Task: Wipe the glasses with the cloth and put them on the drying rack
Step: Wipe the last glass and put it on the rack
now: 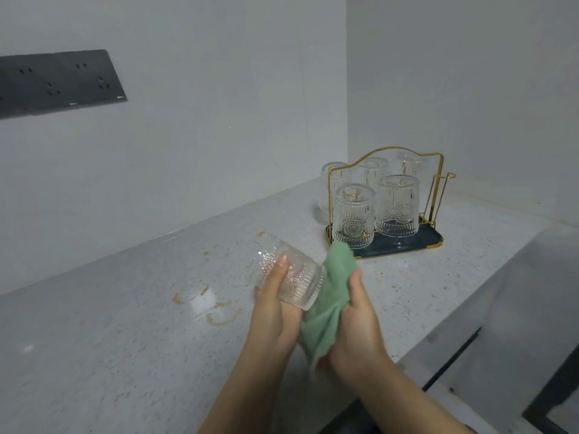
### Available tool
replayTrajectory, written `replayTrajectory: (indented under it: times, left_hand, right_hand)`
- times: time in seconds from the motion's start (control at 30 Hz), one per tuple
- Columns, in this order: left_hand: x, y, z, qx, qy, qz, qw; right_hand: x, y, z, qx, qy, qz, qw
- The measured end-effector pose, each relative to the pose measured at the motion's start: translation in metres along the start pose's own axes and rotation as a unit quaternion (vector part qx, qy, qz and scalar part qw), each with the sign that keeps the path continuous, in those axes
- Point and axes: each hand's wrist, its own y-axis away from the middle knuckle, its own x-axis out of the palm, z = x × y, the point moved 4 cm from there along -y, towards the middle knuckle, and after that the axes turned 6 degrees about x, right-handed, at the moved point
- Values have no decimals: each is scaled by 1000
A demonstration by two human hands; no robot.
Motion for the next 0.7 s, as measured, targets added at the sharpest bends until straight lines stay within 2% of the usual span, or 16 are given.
replayTrajectory:
  times: [0.07, 0.13, 0.17, 0.3, 0.43, 0.5, 0.57, 0.7]
  left_hand:
    - [-2, 4, 6, -10, 14, -14, 1000]
    - [2, 9, 8, -27, 34, 6, 999]
    - [4, 11, 7, -20, 38, 16, 999]
    - [9, 9, 5, 33, 7, -22, 999]
    - [7, 10, 9, -3, 46, -31, 998]
    - [10, 16, 9, -40, 40, -8, 998]
    - [17, 22, 3, -38, 22, 21, 999]
    - [21, 24, 0, 9, -18, 57, 998]
  right_hand:
    - [4, -4, -11, -2, -10, 10, 1000]
    - [6, -14, -5, -12, -23, -25, 999]
    - [6, -19, 1, -14, -27, -44, 999]
    - [6, -32, 16, -8, -23, -107, 994]
    - [7, -21, -6, -13, 11, -91, 996]
    - [9, -18, -4, -36, 33, -77, 996]
    - [14, -22, 9, -70, 53, -77, 993]
    - [12, -37, 43, -107, 61, -151, 981]
